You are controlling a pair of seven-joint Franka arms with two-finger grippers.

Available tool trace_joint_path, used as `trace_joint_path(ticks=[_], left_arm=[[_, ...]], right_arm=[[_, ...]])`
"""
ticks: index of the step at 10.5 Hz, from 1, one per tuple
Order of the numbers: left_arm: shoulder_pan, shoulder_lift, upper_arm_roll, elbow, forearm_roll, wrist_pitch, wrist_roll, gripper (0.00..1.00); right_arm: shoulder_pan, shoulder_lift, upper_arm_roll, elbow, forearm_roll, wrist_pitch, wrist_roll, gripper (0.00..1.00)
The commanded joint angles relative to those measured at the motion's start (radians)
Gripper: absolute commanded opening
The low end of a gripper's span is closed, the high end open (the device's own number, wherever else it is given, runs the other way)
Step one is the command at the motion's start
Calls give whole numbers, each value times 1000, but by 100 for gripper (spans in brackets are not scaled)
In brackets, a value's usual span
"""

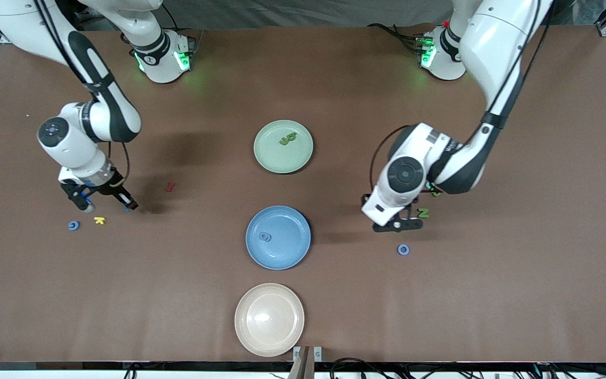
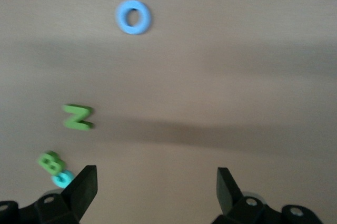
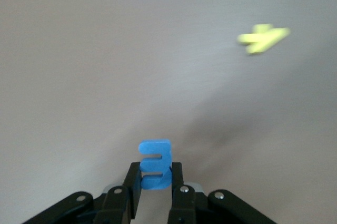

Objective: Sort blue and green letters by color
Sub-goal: 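Drop the E on the blue plate while the left gripper reaches the Z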

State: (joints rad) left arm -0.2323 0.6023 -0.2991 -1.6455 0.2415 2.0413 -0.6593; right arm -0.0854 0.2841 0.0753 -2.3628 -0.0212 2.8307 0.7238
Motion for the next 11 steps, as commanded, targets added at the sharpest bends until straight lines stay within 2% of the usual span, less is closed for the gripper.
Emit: trace_joint_path(ticks=[1,4,7,11], left_arm=[[85,-35,-18,-105,103,61,81,100],[157,-44,-18,-216,133,198,194,100],[201,-53,-18,-254,139,240,283,100],[258,-52,-23,-309,140,347,421,100]], right_arm=[[151,3,21,161,-11,-145,9,0],[338,99,21,402,-23,-316,6,0],[470,232,21,584,-31,-318,-7,0],[585,442,6,816,-63,-304,-4,0]])
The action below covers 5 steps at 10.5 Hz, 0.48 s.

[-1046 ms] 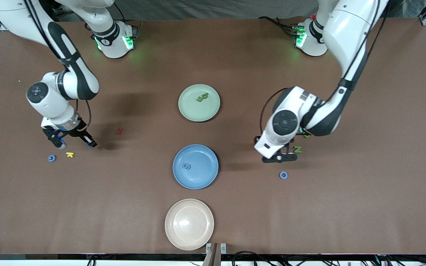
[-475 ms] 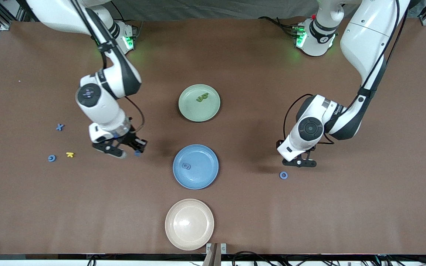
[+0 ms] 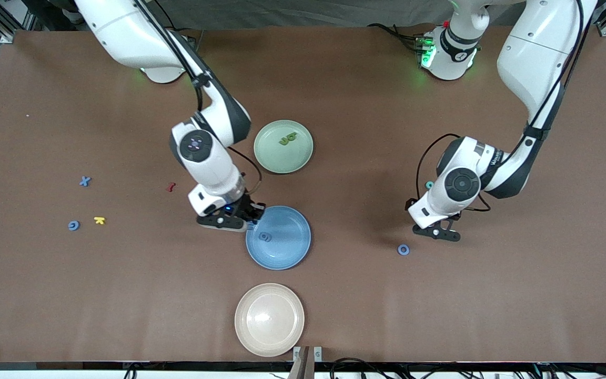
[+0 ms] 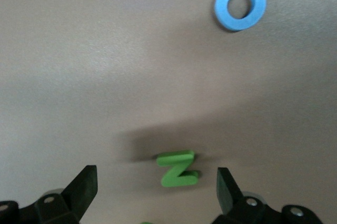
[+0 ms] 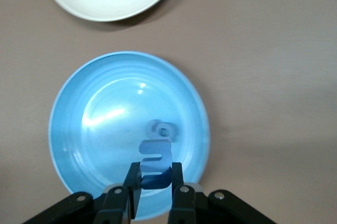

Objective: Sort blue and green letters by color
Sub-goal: 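Drop the E on the blue plate while the left gripper reaches the Z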

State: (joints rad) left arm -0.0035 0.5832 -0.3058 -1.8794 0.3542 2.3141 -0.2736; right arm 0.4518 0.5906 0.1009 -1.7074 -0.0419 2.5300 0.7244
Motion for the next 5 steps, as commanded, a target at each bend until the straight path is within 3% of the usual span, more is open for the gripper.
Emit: trace_joint_path(ticks=[1,2,5], left_arm=[[42,-33,-16,-95,26,106,36,100],[46,-34,-18,-98,20,108,19,100],[46,-33,-29,-98,9,108,-29,100]], right_arm=[[62,167,-21,188,-44,10,0,32],[68,169,-21,190,-42,12,7,99],[42,138,-21,154,-33,-16,-2,100]])
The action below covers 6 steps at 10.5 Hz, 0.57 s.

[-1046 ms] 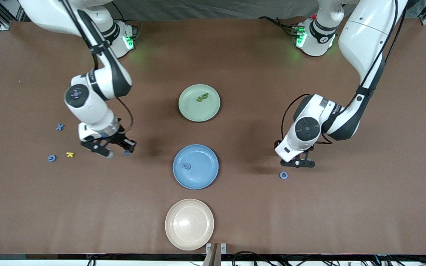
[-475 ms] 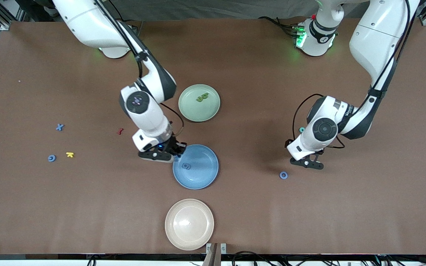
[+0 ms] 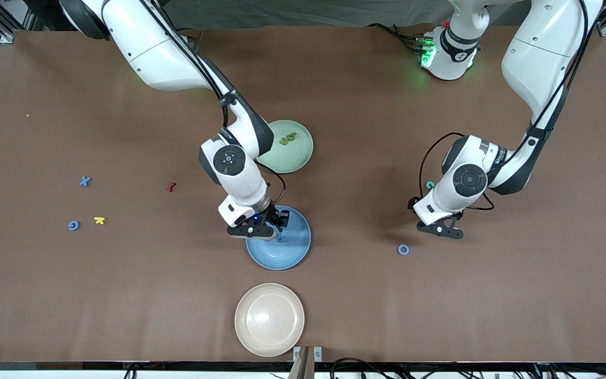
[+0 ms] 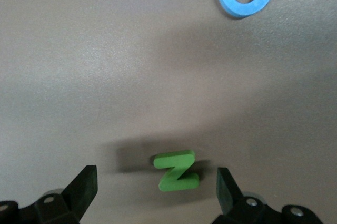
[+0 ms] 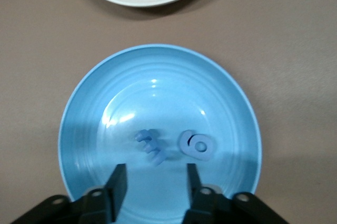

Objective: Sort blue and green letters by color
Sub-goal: 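Drop the E on the blue plate while the left gripper reaches the Z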

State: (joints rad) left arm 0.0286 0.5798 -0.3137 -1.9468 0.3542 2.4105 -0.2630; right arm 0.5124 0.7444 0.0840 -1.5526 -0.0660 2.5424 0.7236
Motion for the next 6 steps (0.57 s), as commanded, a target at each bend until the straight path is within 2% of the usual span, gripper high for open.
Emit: trace_joint_path(ticks=[1,4,6], left_arm=[[14,-28,-21,-29,6,12,-41,96],[14,-18,-21,-29,-27,28,-47,94],[14,-14,-21,-30,-29,35,-48,88]], right_arm=[[-49,-55,-4,-62,-9,-28,-6,100],[-174,-169,-6,-228,-21,-28,-54,100],[-283,-224,-6,-308,-23,-28,-198,100]])
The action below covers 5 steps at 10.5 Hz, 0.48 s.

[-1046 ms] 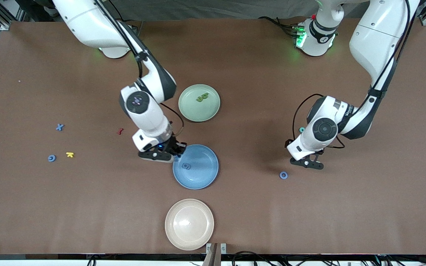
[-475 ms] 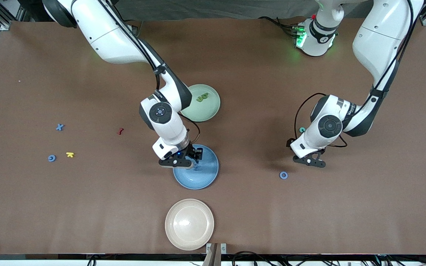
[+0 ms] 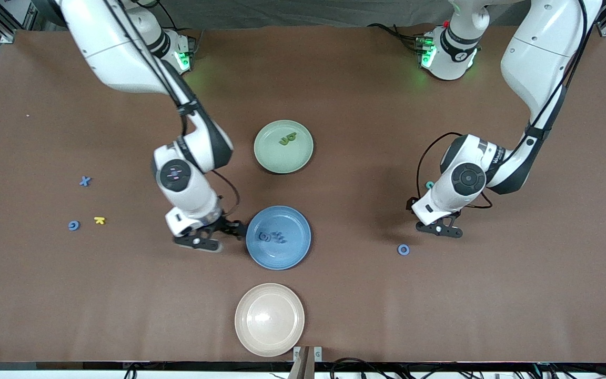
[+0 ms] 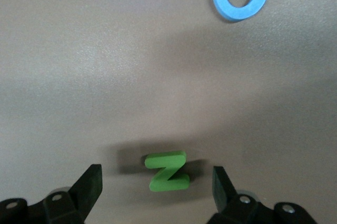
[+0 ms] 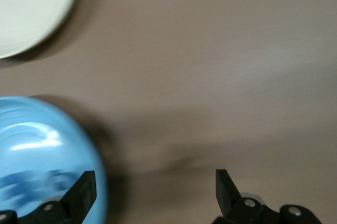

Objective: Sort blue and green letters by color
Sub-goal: 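Drop the E on the blue plate while the left gripper reaches the Z, then drop the Z on the green plate while the right gripper grasps the x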

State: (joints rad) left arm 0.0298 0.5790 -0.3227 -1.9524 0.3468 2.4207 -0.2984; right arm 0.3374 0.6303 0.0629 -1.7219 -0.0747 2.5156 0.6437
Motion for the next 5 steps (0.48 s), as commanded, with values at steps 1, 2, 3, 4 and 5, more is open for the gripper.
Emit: trace_joint_path(ticks=[1,2,3,4,5], left_arm=[[13,-8,-12,-25,-22,24,-16,86],[15,-4,-12,-25,-22,29,-24,86],[13,-1,-12,-26,-22,38,-28,83],[15,5,-12,-25,-22,40,-28,79],[15,7,-12,-26,-22,43,-28,68]], right_arm=[[-159,-133,15,-175,-14,0,-184,100],[-208,-151,14,-197,-16,-1,-243,100],[-257,-156,12,-214,-17,0,-298,100],[-305,-164,12,-232,-17,2,-350,100],[-357,-182,3,-261,-17,5,-421,100]])
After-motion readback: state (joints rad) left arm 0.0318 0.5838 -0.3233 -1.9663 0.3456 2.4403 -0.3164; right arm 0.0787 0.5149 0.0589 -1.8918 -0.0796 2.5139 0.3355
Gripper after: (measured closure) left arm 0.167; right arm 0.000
